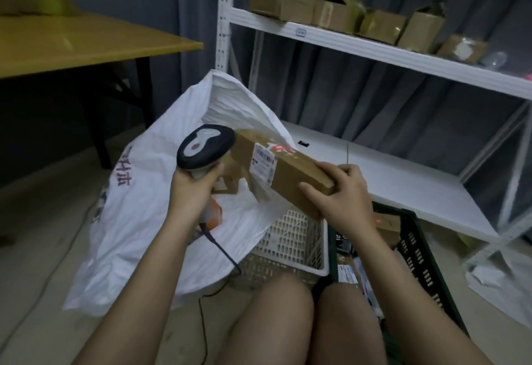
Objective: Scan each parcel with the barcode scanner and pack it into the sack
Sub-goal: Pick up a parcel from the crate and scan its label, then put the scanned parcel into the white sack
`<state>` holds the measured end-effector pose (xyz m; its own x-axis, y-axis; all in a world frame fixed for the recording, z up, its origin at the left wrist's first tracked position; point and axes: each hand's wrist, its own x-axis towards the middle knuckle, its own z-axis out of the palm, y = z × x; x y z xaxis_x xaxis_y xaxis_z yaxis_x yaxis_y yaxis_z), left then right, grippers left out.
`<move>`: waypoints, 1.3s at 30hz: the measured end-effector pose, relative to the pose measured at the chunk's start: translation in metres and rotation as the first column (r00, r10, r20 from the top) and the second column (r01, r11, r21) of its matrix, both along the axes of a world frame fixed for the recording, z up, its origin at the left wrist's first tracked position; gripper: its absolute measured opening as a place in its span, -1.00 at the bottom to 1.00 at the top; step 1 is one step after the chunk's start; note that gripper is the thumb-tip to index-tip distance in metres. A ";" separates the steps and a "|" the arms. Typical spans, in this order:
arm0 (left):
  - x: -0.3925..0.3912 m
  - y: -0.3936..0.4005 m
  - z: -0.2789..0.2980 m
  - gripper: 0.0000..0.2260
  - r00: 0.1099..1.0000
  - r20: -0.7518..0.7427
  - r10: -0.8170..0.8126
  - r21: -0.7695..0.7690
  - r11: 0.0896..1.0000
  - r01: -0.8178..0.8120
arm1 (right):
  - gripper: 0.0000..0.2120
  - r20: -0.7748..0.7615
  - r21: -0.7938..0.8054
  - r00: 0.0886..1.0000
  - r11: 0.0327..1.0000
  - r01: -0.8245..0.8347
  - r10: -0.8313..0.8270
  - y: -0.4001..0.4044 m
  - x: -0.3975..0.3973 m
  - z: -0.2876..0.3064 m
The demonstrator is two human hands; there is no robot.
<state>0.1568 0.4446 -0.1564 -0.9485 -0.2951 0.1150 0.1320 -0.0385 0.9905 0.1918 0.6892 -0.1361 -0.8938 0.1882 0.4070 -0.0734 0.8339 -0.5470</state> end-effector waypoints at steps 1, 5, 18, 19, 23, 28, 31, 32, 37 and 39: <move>-0.002 -0.008 -0.003 -0.67 0.999 0.019 0.029 -0.004 1.000 -0.029 | -0.48 0.011 0.133 1.000 0.991 0.008 -0.010 -0.013 -0.010 0.001; -0.008 -0.033 -0.015 -0.66 0.992 0.086 0.097 0.029 0.995 -0.100 | -0.48 0.019 0.460 1.000 0.888 -0.005 -0.004 -0.059 -0.063 -0.002; -0.003 -0.119 -0.017 -0.51 0.924 0.130 0.361 0.001 0.931 -0.364 | -0.65 0.154 -0.608 0.885 0.748 -0.266 0.440 -0.142 -0.120 -0.015; -0.003 -0.125 -0.017 -0.51 0.921 0.134 0.365 0.000 0.930 -0.368 | -0.58 0.176 -0.535 0.893 0.802 -0.266 0.414 -0.143 -0.123 -0.020; -0.001 -0.135 -0.014 -0.62 0.925 0.121 0.359 0.012 0.932 -0.363 | -0.47 0.220 0.151 0.941 0.944 -0.292 0.256 -0.151 -0.129 -0.023; -0.004 -0.133 -0.012 -0.78 0.934 0.106 0.341 0.006 0.939 -0.343 | -0.59 0.224 -0.513 0.851 0.800 -0.311 0.474 -0.189 -0.145 -0.017; -0.007 -0.131 -0.012 -0.67 0.943 0.089 0.321 0.024 0.946 -0.324 | -0.55 0.160 -0.603 0.889 0.756 -0.257 0.429 -0.202 -0.166 -0.039; -0.009 -0.129 -0.012 -0.63 0.943 0.084 0.321 0.024 0.946 -0.324 | -0.49 0.149 -0.560 0.900 0.785 -0.265 0.410 -0.204 -0.172 -0.047; -0.022 -0.124 -0.015 -0.58 0.945 0.069 0.319 -0.009 0.947 -0.320 | -0.50 0.039 -0.197 0.945 0.930 -0.311 0.325 -0.212 -0.199 -0.069; -0.027 -0.121 -0.017 -0.60 0.948 0.071 0.311 -0.024 0.950 -0.310 | -0.53 -0.059 -0.010 0.944 0.946 -0.325 0.324 -0.218 -0.208 -0.074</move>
<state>0.1301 0.3232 -0.1732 -0.8160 -0.5756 0.0541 0.0626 0.0050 0.9980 -0.0161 0.4708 -0.2103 -0.8841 -0.0999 0.4566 -0.3689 0.7490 -0.5504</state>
